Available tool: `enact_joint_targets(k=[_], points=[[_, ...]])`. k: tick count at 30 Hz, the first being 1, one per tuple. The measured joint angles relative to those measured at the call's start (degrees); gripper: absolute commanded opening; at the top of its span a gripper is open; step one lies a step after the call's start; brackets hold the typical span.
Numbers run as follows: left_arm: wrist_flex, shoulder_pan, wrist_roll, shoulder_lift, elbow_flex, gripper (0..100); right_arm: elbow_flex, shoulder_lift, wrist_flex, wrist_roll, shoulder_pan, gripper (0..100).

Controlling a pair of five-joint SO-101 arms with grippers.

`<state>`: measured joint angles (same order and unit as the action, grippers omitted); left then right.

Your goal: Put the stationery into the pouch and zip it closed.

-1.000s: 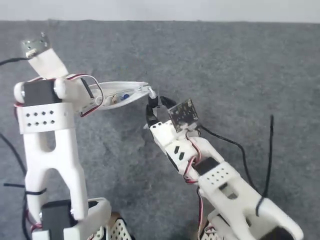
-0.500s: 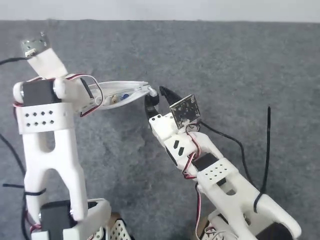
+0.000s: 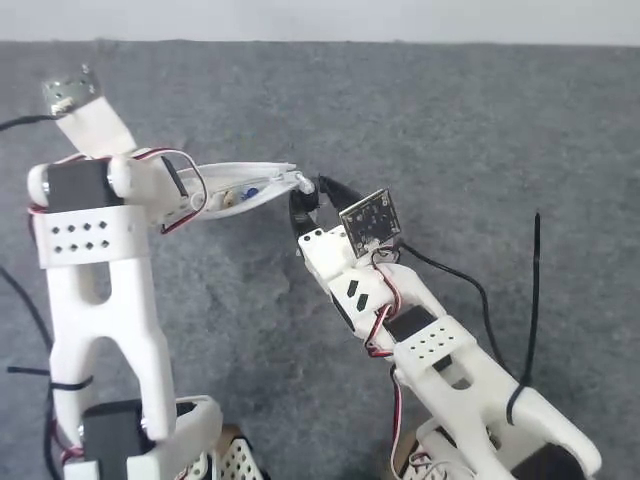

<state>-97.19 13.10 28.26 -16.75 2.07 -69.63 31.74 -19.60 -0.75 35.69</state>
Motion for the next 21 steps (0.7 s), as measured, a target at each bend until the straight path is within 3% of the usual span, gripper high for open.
enact_joint_targets(k=[14,21], points=[[0.00,0.18,0.00,0.00,0.62,1,-3.43,4.48,-0.35,6.68,-0.26,0.6],[0.00,0.18,-0.18,0.00,0.62,6,-3.96,15.65,11.60,8.35,0.70,0.6]])
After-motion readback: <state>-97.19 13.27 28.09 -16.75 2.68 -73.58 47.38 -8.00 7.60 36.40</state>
